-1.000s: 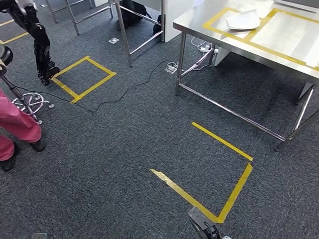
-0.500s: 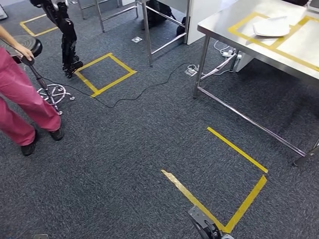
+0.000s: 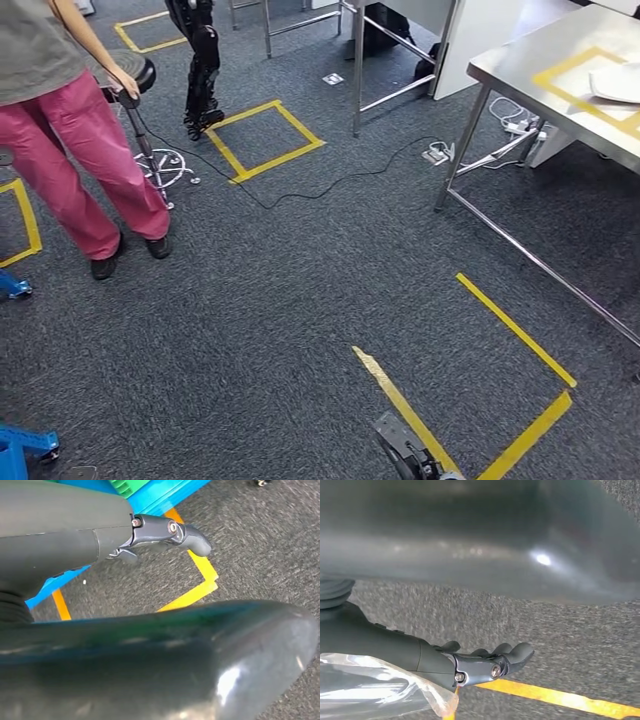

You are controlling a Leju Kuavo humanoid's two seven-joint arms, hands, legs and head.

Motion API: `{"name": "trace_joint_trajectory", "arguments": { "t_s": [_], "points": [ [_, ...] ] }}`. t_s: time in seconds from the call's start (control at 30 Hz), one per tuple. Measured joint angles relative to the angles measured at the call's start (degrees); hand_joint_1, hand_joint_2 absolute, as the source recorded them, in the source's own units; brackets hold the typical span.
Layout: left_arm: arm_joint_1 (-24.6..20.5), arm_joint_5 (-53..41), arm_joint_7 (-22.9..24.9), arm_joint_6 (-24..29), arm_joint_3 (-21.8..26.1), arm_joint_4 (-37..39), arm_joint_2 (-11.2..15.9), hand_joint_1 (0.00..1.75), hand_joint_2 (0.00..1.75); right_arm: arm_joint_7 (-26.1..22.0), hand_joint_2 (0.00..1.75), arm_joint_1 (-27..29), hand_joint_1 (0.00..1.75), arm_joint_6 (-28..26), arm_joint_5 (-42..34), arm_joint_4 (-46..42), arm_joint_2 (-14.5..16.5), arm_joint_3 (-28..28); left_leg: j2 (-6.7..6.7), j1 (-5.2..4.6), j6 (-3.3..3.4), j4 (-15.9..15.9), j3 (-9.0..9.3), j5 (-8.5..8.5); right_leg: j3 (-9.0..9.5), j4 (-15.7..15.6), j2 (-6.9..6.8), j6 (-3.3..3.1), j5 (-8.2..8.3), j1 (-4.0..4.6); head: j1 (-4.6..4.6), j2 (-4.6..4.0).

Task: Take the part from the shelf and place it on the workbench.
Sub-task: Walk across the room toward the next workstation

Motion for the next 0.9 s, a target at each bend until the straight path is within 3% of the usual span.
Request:
{"name": "trace_joint_trajectory", "arguments": {
  "t_s": [0.07, 0.13, 0.2, 0.27, 0.3, 0.33, 0.37, 0.4, 0.47, 0.53, 0.63, 0.7, 0.77, 0.83, 0.87, 0.9],
  "points": [
    [-0.06, 0.98, -0.33, -0.05, -0.45, 0.02, 0.02, 0.0, 0.0, 0.17, 0.0, -0.01, 0.0, 0.07, 0.26, -0.04, -0.02, -0.04, -0.99, 0.15, -0.75, 0.04, -0.45, 0.27, 1.12, -2.14, 0.98, -0.28, 0.24, 0.1, -0.02, 0.0],
    [0.01, 1.93, -0.51, -0.05, -0.98, 0.12, 0.09, 0.0, 0.0, 0.26, 0.0, -0.02, 0.0, 0.15, 0.46, -0.13, 0.0, -0.07, -1.52, 0.38, -1.5, 0.05, -0.72, 0.43, 1.37, -2.54, -0.08, -0.74, 0.6, 0.15, -0.03, 0.0],
    [-0.13, 2.8, -0.68, -0.05, -1.46, 0.22, 0.21, 0.0, 0.0, 0.27, 0.0, -0.05, 0.0, 0.23, 0.67, -0.25, 0.03, -0.12, 0.11, 0.33, -2.02, 2.72, -1.89, -1.42, 1.72, -3.16, -1.36, -1.38, 0.98, 0.02, -0.21, 0.0],
    [-0.43, 3.48, -0.88, -0.06, -1.91, 0.26, 0.27, 0.0, 0.0, 0.31, 0.0, 0.04, 0.0, 0.26, 0.86, -0.32, 0.03, -0.17, 2.39, 0.45, -2.48, 9.51, -4.9, -5.18, 1.89, -3.34, -2.8, -1.81, 0.99, 0.06, -0.34, 0.0],
    [-0.5, 3.75, -0.96, -0.07, -2.16, 0.29, 0.26, 0.0, 0.0, 0.34, 0.0, 0.09, 0.0, 0.26, 0.94, -0.32, 0.03, -0.19, 2.92, 0.59, -2.7, 13.05, -6.46, -6.7, 1.89, -3.33, -3.51, -1.9, 0.93, 0.12, -0.34, 0.0],
    [-0.48, 3.93, -1.0, -0.07, -2.4, 0.32, 0.25, 0.0, 0.0, 0.37, 0.0, 0.11, 0.0, 0.26, 1.04, -0.32, 0.03, -0.19, 3.2, 0.76, -2.88, 15.28, -7.36, -7.31, 1.9, -3.32, -4.13, -1.91, 0.86, 0.14, -0.34, 0.0],
    [-0.43, 4.17, -1.05, -0.07, -2.64, 0.37, 0.25, 0.0, 0.0, 0.38, 0.0, 0.09, 0.0, 0.29, 1.12, -0.32, 0.03, -0.2, 3.38, 0.91, -3.03, 15.51, -7.31, -6.86, 1.93, -3.3, -4.7, -1.85, 0.79, 0.14, -0.34, 0.0],
    [-0.4, 4.37, -1.08, -0.07, -2.81, 0.4, 0.28, 0.0, 0.0, 0.38, 0.0, 0.07, 0.0, 0.34, 1.2, -0.32, 0.03, -0.2, 3.59, 1.03, -3.12, 13.49, -6.14, -5.42, 2.03, -3.29, -5.25, -1.73, 0.69, 0.12, -0.35, 0.0],
    [-0.49, 4.75, -1.12, -0.03, -3.09, 0.44, 0.39, 0.0, 0.0, 0.38, 0.0, 0.01, 0.0, 0.46, 1.29, -0.33, 0.07, -0.22, 5.14, 1.01, -3.11, 5.79, -1.96, -1.98, 2.35, -3.21, -6.27, -1.23, 0.35, 0.21, -0.38, 0.0],
    [-0.66, 5.06, -1.18, 0.01, -3.44, 0.44, 0.49, 0.0, 0.0, 0.37, 0.0, -0.1, 0.0, 0.57, 1.36, -0.34, 0.09, -0.31, 6.5, 0.74, -2.59, 0.7, 0.59, -0.64, 2.52, -3.02, -7.12, -0.59, -0.05, 0.49, -0.28, 0.0],
    [-0.46, 5.41, -1.24, 0.09, -3.91, 0.46, 0.67, 0.0, 0.0, 0.36, 0.0, -0.34, 0.0, 0.77, 1.46, -0.38, 0.11, -0.49, 5.74, 0.48, -1.45, -0.12, 0.63, -0.67, 2.59, -3.04, -8.03, 0.27, -0.41, 0.46, -0.12, 0.0],
    [-0.46, 5.5, -1.26, 0.2, -4.09, 0.48, 0.81, 0.0, 0.0, 0.32, 0.0, -0.4, 0.0, 0.84, 1.49, -0.45, 0.14, -0.55, 5.0, 0.6, -0.64, -0.44, 0.73, -0.47, 1.57, -0.87, -6.44, 0.72, -2.09, 0.21, -0.01, 0.0],
    [-0.7, 5.71, -1.27, 0.27, -4.19, 0.48, 0.87, 0.0, 0.0, 0.32, 0.0, -0.29, 0.0, 0.86, 1.52, -0.44, 0.15, -0.57, 4.19, 0.6, -0.11, -0.53, 0.75, -0.4, -1.7, 5.82, -4.1, 0.84, -5.36, 0.09, 0.2, 0.0],
    [-0.79, 6.23, -1.27, 0.29, -4.44, 0.49, 0.86, 0.0, 0.0, 0.37, 0.0, -0.08, 0.0, 0.94, 1.6, -0.4, 0.14, -0.58, 3.27, 0.44, 0.03, -0.52, 0.73, -0.4, -5.41, 12.38, -3.32, 0.72, -7.18, 0.09, 0.27, 0.0],
    [-0.77, 6.55, -1.27, 0.31, -4.63, 0.49, 0.85, 0.0, 0.0, 0.38, 0.0, -0.02, 0.0, 1.0, 1.67, -0.39, 0.15, -0.6, 2.79, 0.37, 0.04, -0.5, 0.75, -0.41, -6.22, 13.21, -3.19, 0.59, -6.66, 0.1, 0.27, 0.0],
    [-0.78, 6.87, -1.27, 0.34, -4.81, 0.5, 0.85, 0.0, 0.0, 0.38, 0.0, -0.01, 0.0, 1.07, 1.78, -0.38, 0.15, -0.62, 2.28, 0.32, 0.04, -0.49, 0.8, -0.42, -5.91, 11.71, -3.06, 0.41, -5.05, 0.1, 0.27, 0.0]
  ]
}}
